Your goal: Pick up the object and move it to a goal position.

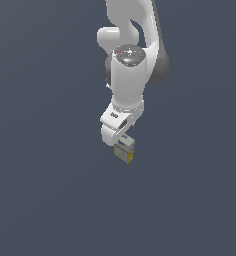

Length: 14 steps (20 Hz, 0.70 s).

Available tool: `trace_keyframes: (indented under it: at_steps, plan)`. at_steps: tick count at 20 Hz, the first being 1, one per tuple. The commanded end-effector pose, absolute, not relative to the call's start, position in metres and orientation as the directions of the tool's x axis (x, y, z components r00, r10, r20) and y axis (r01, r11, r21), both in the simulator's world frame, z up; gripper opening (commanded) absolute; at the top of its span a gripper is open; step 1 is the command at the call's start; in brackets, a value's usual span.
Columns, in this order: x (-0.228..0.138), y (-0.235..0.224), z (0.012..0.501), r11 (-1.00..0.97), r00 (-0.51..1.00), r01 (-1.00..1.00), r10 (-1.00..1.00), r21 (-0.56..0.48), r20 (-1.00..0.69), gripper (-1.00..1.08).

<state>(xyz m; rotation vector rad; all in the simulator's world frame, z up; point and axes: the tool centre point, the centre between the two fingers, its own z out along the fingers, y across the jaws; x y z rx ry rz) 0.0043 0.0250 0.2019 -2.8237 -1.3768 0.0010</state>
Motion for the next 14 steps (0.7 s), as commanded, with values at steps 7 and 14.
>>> trace_keyframes:
  at_steps: [7,14]
  plan:
    - [0.004,0.025,0.175,-0.614,0.614,0.79,0.79,0.0,0.0,1.0]
    - [0.004,0.025,0.153,-0.612,0.612,0.791,0.791,0.0,0.0,1.0]
